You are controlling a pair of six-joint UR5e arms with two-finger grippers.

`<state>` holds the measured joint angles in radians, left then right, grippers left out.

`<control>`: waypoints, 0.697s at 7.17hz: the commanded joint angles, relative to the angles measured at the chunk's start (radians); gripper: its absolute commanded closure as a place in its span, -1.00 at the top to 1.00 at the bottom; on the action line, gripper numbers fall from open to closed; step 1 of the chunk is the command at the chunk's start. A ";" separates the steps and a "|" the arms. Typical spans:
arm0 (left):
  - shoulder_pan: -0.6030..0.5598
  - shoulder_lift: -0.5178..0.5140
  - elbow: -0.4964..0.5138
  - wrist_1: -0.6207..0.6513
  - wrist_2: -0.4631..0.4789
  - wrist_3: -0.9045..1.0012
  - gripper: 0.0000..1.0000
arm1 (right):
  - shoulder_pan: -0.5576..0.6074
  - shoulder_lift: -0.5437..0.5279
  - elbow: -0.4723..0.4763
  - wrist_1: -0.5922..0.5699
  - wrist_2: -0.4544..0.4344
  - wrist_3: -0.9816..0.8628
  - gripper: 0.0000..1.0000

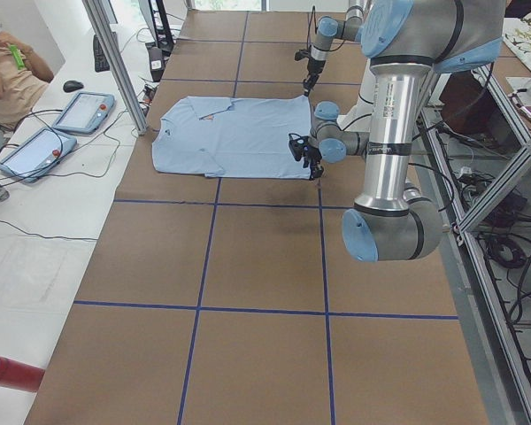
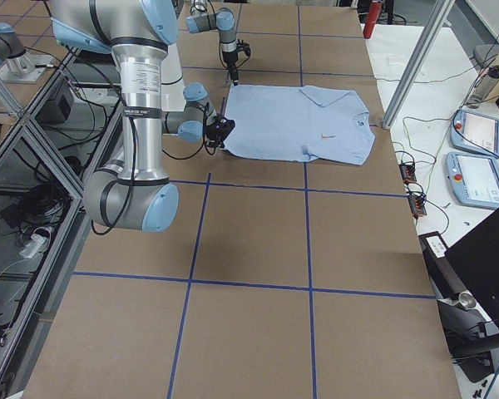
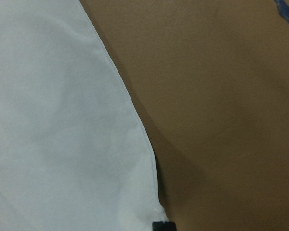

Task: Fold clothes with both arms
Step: 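Grasp both hem corners with the left and right grippers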

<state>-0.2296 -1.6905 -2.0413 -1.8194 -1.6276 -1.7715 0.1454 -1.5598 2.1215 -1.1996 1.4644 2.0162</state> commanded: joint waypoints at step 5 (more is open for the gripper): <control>0.007 0.000 0.016 -0.001 -0.003 -0.014 -0.39 | 0.008 0.000 0.000 -0.002 0.007 -0.002 -1.00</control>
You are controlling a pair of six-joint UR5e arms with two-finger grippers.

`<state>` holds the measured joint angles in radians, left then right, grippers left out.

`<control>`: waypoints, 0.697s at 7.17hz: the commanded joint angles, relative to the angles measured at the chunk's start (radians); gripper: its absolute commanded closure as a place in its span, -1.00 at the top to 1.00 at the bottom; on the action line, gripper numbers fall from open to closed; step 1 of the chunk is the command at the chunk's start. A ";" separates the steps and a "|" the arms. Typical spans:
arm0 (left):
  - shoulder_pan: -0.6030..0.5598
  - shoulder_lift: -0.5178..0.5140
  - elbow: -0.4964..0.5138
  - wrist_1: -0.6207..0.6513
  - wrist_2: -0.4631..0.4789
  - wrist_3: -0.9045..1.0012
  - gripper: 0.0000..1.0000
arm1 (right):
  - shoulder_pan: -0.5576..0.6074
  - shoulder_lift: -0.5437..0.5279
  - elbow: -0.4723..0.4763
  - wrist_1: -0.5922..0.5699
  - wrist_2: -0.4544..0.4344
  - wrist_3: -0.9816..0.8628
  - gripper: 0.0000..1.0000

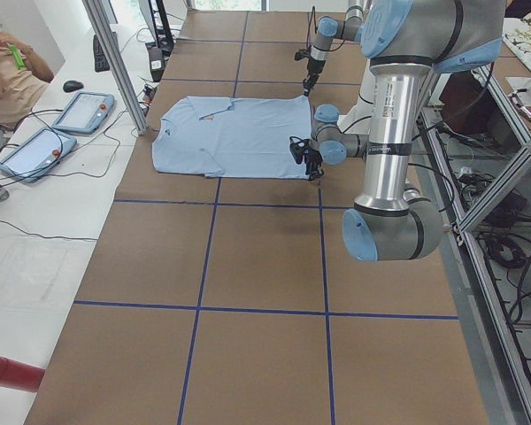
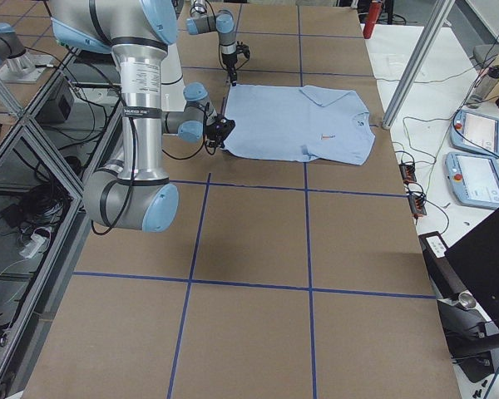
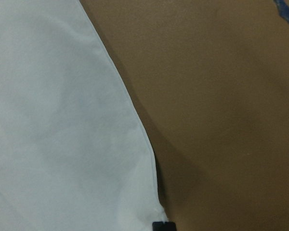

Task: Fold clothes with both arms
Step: 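Grasp both hem corners with the left and right grippers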

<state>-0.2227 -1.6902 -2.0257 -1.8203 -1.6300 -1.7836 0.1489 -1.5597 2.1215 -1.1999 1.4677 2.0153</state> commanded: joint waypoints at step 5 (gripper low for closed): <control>-0.003 0.001 -0.020 0.001 -0.016 -0.002 -1.00 | 0.011 -0.003 -0.002 0.000 0.009 -0.006 -1.00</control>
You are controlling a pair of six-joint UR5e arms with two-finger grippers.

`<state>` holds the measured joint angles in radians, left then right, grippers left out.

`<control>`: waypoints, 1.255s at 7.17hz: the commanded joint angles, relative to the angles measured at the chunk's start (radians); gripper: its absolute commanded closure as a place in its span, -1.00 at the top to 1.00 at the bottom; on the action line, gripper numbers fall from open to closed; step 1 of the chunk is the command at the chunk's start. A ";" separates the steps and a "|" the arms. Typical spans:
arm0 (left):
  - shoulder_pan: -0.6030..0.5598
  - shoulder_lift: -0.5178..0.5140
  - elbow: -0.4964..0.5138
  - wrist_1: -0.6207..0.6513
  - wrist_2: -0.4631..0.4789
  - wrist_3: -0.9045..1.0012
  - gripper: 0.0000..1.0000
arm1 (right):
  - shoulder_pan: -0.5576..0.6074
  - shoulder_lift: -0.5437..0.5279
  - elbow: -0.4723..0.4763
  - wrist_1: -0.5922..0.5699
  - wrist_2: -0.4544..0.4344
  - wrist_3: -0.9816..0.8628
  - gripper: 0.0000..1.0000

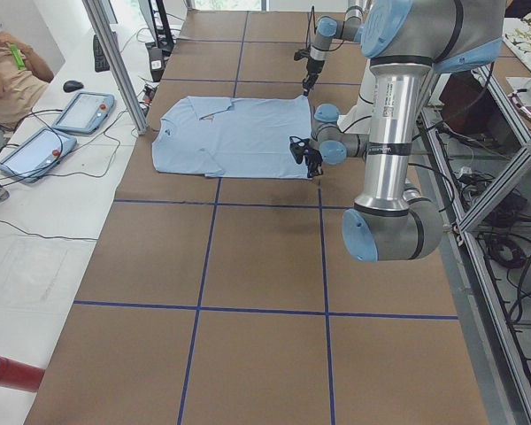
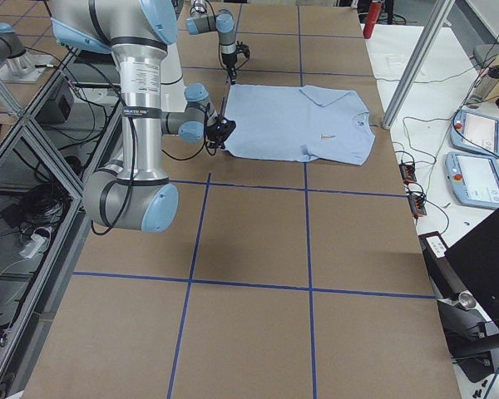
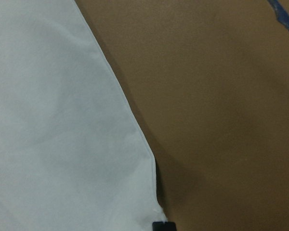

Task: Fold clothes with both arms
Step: 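Grasp both hem corners with the left and right grippers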

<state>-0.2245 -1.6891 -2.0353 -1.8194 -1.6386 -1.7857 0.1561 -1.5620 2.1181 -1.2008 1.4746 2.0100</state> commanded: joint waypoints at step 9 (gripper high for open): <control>-0.104 -0.049 -0.318 0.089 -0.084 0.056 -1.00 | 0.196 -0.059 0.167 -0.005 0.099 -0.148 -1.00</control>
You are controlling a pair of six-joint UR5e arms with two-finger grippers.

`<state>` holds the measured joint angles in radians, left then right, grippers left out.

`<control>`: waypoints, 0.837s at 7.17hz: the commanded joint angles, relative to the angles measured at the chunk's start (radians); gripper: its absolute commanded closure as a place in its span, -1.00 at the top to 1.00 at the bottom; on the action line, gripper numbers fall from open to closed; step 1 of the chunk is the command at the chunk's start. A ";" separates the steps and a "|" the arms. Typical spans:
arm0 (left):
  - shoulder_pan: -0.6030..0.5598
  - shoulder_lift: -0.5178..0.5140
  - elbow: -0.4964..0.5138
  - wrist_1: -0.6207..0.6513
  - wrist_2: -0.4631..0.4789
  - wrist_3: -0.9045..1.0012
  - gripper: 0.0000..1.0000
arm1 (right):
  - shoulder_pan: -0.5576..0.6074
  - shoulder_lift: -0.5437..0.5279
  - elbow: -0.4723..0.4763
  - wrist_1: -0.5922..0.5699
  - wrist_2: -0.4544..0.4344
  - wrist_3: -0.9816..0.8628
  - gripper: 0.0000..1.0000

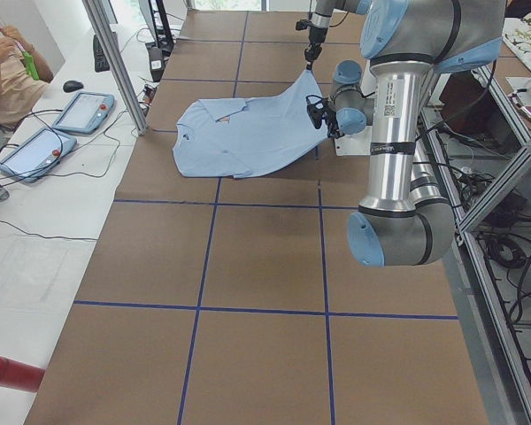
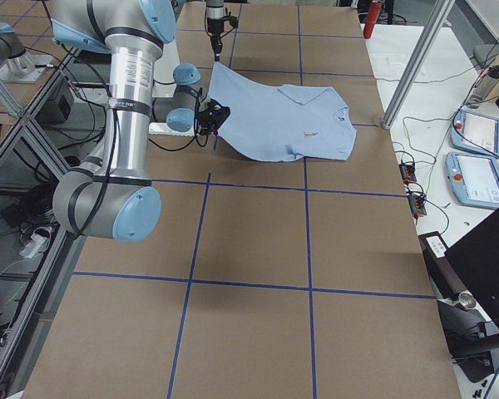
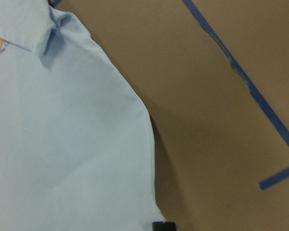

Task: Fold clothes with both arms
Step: 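Lift the hem with both grippers and fold it up toward the collar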

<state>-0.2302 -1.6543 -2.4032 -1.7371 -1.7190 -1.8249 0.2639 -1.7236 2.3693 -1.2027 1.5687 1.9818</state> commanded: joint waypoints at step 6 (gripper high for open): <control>-0.493 -0.298 0.658 -0.219 0.002 0.485 -1.00 | 0.512 0.707 -0.854 0.000 0.188 -0.434 -1.00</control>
<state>-0.6658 -1.9115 -1.8899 -1.8539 -1.7186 -1.3779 0.7229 -1.1453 1.6847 -1.2037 1.7520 1.6070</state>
